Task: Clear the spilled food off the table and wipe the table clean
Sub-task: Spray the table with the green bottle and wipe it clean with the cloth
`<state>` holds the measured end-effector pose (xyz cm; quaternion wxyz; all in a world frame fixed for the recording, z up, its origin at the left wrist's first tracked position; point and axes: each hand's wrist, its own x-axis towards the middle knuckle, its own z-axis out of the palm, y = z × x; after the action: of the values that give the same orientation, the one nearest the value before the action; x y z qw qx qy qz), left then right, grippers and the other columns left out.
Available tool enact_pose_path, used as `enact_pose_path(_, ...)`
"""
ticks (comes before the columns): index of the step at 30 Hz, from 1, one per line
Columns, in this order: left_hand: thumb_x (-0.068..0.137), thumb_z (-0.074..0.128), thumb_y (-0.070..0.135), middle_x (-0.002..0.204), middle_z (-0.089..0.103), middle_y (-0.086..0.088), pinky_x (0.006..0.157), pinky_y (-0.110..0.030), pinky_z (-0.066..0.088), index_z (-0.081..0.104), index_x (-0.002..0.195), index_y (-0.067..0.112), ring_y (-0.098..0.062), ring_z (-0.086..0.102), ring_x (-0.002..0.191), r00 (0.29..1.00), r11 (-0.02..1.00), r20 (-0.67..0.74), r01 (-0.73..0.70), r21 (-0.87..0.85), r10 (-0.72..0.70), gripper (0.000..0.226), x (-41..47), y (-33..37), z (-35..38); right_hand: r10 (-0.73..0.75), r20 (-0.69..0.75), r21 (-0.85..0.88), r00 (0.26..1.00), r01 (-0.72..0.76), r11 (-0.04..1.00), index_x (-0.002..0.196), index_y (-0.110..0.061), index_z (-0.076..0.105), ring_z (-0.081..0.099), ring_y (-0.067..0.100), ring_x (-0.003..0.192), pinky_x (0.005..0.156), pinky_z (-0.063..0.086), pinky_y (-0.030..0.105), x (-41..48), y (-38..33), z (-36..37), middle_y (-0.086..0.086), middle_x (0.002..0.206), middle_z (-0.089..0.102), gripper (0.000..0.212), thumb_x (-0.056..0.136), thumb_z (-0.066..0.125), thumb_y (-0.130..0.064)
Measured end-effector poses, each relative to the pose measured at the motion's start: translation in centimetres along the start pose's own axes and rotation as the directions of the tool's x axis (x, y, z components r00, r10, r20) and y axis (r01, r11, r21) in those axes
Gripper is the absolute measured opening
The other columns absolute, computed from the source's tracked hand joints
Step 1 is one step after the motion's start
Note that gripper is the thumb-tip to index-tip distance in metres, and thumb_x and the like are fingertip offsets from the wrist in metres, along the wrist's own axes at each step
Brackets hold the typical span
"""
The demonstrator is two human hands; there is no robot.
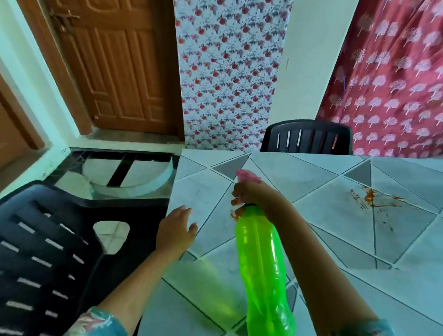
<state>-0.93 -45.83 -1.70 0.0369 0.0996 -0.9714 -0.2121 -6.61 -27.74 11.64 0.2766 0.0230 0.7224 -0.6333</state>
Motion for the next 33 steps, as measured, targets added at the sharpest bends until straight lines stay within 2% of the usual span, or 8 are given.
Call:
enact_pose_path(3,0.090,0.019,0.055,0.159,0.005,-0.008,0.116,-0.040,0.011,0.014,0.149,0.013,-0.021,0.005,0.146,0.991,0.980,0.130,-0.042,0.193,0.017,0.073,1.2,-1.2,1.5,0.054,-0.043,-0.018,0.998,-0.055,0.998,0.130,-0.001,0.045,0.049,0.022,0.064,0.036,0.049,0.024,2.4,-0.1,0.4,0.016,0.089,0.046,0.041,0.089,0.050,0.000)
enact_pose_path(6,0.072,-0.006,0.063,0.158,0.002,-0.008,0.117,-0.042,0.002,0.009,0.150,0.013,-0.020,0.002,0.146,0.993,0.976,0.109,-0.062,0.210,0.040,0.094,1.3,-1.8,3.2,0.067,-0.067,-0.013,0.996,-0.068,0.998,0.129,-0.001,0.044,0.050,0.022,0.064,0.036,0.049,0.025,4.4,0.2,0.7,0.017,0.093,0.046,0.042,0.088,0.056,-0.004)
enact_pose_path(11,0.087,0.012,0.056,0.151,0.028,-0.013,0.111,-0.039,0.003,0.032,0.144,0.007,-0.027,0.029,0.140,0.995,0.968,0.045,-0.095,0.234,0.087,0.078,1.2,-2.2,3.6,0.137,-0.091,-0.014,0.986,-0.139,0.990,0.126,0.000,0.044,0.051,0.023,0.064,0.036,0.050,0.025,7.2,0.2,1.2,0.014,0.083,0.046,0.039,0.090,0.058,-0.009)
enact_pose_path(15,0.086,0.032,0.048,0.134,0.053,-0.018,0.104,-0.041,0.018,0.054,0.129,0.003,-0.030,0.053,0.122,0.993,0.966,0.045,-0.115,0.231,0.108,0.066,1.3,-2.1,3.6,0.182,-0.147,0.056,0.972,-0.175,0.983,0.102,-0.007,0.047,0.046,0.021,0.048,0.036,0.044,0.020,8.8,0.2,0.5,0.013,0.067,0.045,0.013,0.089,0.050,-0.004)
enact_pose_path(18,0.085,0.033,0.047,0.134,0.053,-0.018,0.103,-0.041,0.019,0.054,0.129,0.003,-0.030,0.053,0.122,0.993,0.963,0.021,-0.121,0.241,0.119,0.066,1.3,-2.4,3.9,0.213,-0.219,0.096,0.952,-0.196,0.976,0.083,-0.015,0.047,0.041,0.018,0.037,0.035,0.039,0.016,8.5,0.9,-1.0,0.009,0.058,0.043,0.012,0.089,0.049,-0.004)
enact_pose_path(24,0.085,0.026,0.051,0.142,0.045,-0.016,0.108,-0.047,0.024,0.048,0.135,0.004,-0.030,0.045,0.130,0.993,0.967,-0.038,-0.098,0.233,0.110,0.072,1.7,-2.8,4.7,0.250,-0.241,0.266,0.938,-0.184,0.946,0.089,-0.007,0.046,0.048,0.019,0.043,0.034,0.038,0.015,5.9,1.7,-5.4,0.012,0.074,0.044,0.005,0.094,0.047,-0.007)
enact_pose_path(28,0.081,0.010,0.055,0.151,0.031,-0.012,0.114,-0.045,0.011,0.036,0.143,0.008,-0.026,0.027,0.141,0.996,0.975,-0.068,-0.043,0.220,0.059,0.082,1.9,-1.8,4.7,0.222,-0.366,0.284,0.904,-0.119,0.951,0.078,-0.013,0.041,0.041,0.013,0.029,0.038,0.037,0.015,4.1,2.7,-8.4,0.007,0.062,0.036,0.016,0.091,0.046,-0.005)
enact_pose_path(33,0.089,0.027,0.047,0.152,0.029,-0.013,0.114,-0.045,0.009,0.033,0.144,0.007,-0.027,0.023,0.142,0.998,0.976,-0.056,-0.010,0.216,0.023,0.068,1.7,-1.1,4.5,0.275,-0.350,0.323,0.896,-0.160,0.933,0.110,-0.006,0.044,0.065,0.036,0.083,0.034,0.043,0.017,0.9,4.3,-10.7,0.017,0.085,0.050,0.017,0.094,0.047,-0.010)
